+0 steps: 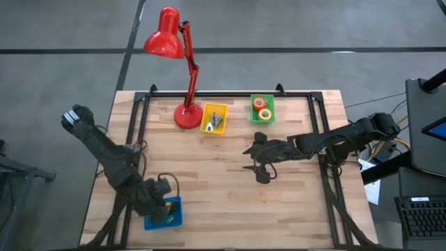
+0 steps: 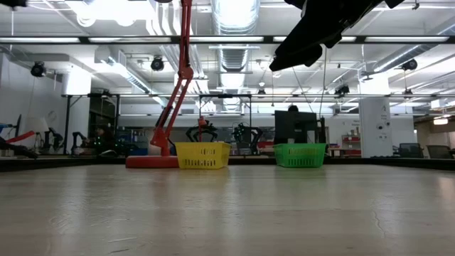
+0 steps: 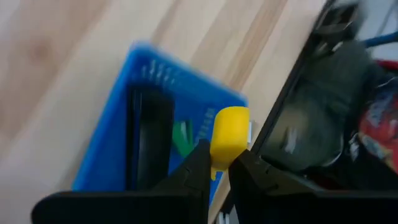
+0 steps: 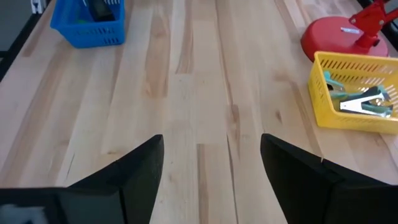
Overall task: Pick and place Stapler, Stapler remover, tape
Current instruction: Put the small yellow stapler into the blue bin, then return to Home Position
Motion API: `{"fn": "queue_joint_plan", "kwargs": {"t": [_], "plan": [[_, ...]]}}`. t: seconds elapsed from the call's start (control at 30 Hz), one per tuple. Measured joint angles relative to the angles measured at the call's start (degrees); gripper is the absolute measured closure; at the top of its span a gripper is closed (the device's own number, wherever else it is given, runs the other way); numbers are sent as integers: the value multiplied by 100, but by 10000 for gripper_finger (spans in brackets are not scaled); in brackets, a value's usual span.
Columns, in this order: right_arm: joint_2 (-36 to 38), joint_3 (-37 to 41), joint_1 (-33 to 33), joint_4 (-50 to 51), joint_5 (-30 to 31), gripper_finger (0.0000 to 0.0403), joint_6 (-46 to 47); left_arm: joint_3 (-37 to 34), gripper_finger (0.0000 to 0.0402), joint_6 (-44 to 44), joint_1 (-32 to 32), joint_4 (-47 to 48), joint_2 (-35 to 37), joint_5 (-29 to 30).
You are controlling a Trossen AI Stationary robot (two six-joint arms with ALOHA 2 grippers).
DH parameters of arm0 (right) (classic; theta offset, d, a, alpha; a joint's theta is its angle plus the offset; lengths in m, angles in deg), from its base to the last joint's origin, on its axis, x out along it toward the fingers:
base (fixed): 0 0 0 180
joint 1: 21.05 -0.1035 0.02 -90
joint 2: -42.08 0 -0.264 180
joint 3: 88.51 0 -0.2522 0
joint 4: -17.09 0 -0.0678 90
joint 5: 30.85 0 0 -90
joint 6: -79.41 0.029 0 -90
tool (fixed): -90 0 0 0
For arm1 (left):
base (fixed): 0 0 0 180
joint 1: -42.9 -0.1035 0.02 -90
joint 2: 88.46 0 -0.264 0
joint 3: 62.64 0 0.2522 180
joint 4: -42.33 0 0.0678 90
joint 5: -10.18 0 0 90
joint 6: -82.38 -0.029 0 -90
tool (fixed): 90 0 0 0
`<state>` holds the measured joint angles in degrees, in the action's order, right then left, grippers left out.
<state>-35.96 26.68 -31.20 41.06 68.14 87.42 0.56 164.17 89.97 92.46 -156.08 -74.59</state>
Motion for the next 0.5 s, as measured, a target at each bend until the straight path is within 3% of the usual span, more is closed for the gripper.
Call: {"fn": "queue_joint_plan", "kwargs": {"t": [0.23, 0.5], "plan": [[2, 23, 0, 3, -2, 147, 106, -16, 341, 685, 277, -329, -753, -172], [2, 60, -2, -67, -2, 143, 331, -11, 258, 552, 262, -337, -1148, -107]]}}
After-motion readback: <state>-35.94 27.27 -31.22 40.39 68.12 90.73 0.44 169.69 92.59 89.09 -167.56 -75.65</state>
